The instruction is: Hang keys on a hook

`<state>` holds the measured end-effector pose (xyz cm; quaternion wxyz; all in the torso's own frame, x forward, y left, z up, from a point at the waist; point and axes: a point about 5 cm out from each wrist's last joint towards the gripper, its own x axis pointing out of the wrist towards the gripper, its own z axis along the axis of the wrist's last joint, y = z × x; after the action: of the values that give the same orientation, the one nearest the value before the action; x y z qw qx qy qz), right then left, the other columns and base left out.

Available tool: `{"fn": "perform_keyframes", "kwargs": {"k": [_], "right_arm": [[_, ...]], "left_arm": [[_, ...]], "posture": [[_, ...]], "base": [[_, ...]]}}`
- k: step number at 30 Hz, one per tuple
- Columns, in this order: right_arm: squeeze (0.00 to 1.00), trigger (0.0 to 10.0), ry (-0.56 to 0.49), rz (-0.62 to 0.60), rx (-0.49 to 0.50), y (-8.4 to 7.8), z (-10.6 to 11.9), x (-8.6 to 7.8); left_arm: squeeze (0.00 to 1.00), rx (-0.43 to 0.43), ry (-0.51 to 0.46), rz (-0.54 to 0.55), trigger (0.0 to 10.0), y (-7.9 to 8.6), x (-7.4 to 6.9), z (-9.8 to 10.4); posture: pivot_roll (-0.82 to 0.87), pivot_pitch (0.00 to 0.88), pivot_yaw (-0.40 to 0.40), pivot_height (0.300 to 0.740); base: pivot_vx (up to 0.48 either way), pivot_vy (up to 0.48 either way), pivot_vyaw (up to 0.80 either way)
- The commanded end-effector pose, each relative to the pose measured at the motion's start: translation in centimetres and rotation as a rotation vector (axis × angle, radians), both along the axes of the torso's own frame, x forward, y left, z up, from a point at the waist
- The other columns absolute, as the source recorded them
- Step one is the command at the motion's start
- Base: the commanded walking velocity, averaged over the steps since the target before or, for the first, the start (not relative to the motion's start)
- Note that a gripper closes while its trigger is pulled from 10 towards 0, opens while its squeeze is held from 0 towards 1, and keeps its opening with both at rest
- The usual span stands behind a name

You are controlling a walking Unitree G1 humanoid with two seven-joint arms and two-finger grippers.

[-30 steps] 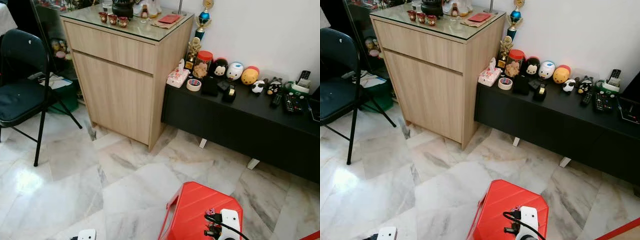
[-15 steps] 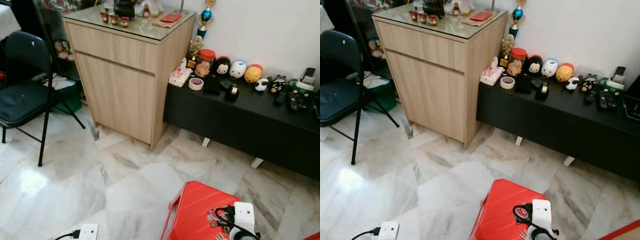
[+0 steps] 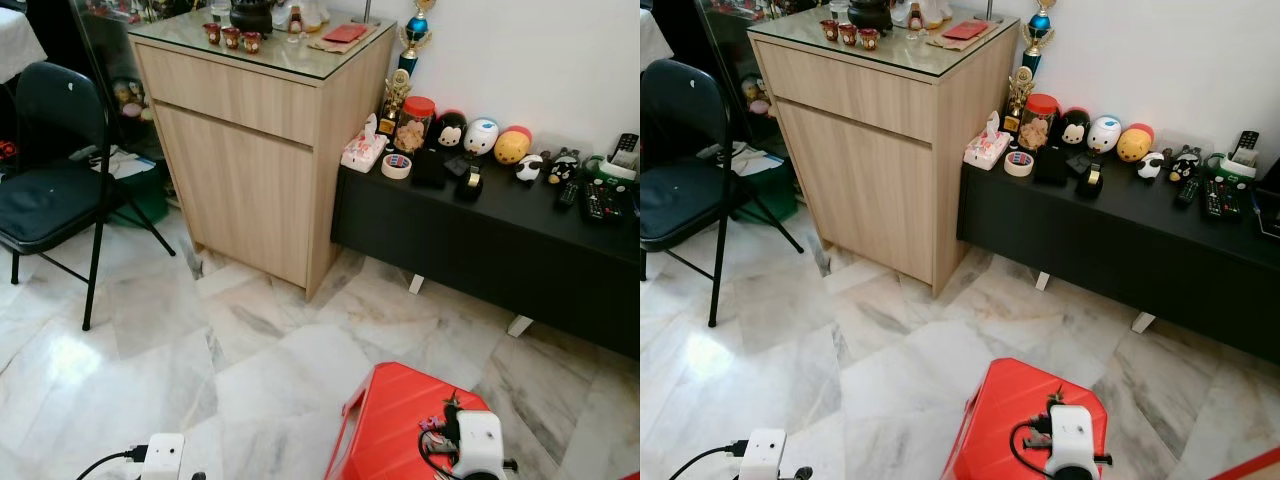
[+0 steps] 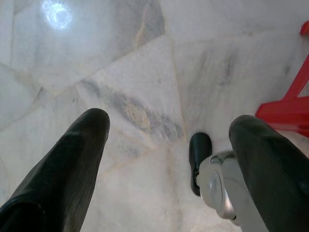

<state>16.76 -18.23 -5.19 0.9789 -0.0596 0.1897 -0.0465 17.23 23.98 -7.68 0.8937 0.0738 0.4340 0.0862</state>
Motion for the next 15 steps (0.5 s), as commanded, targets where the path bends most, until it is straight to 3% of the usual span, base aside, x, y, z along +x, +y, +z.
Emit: {"fn": "perform_keyframes", "kwargs": {"k": [1,5,7,12,15], "right_arm": [[0.00,10.0,-0.028,0.006,-0.013,-0.3,0.4,-0.6],[0.00,10.0,0.079,-0.042,0.035,-0.5,-1.0,-2.3],[0.00,10.0,0.240,-0.075,0.059,-0.6,-2.6,-3.2],[0.00,10.0,0.475,-0.130,0.090,-0.9,-4.4,-3.8],[0.00,10.0,0.552,-0.169,0.125,-1.1,-4.9,-4.1]], "left_arm": [[0.00,-0.004,0.002,0.008,10.0,-0.1,-0.4,-0.2],[0.00,-0.001,-0.002,0.012,10.0,0.0,-0.5,-0.2],[0.00,-0.005,-0.005,0.016,10.0,0.0,-0.5,-0.2],[0.00,-0.016,-0.006,0.012,10.0,-0.5,-0.2,-0.2],[0.00,-0.020,-0.007,0.013,10.0,-0.7,-0.1,-0.2]], "posture": [[0.11,0.000,-0.072,0.740],[0.11,0.000,-0.077,0.740],[0.11,0.000,-0.077,0.740],[0.10,0.000,-0.082,0.740],[0.12,0.000,-0.082,0.740]], "base": [[0.000,0.000,0.00],[0.000,0.000,0.00],[0.000,0.000,0.00],[0.000,0.000,0.00],[0.000,0.000,0.00]]}}
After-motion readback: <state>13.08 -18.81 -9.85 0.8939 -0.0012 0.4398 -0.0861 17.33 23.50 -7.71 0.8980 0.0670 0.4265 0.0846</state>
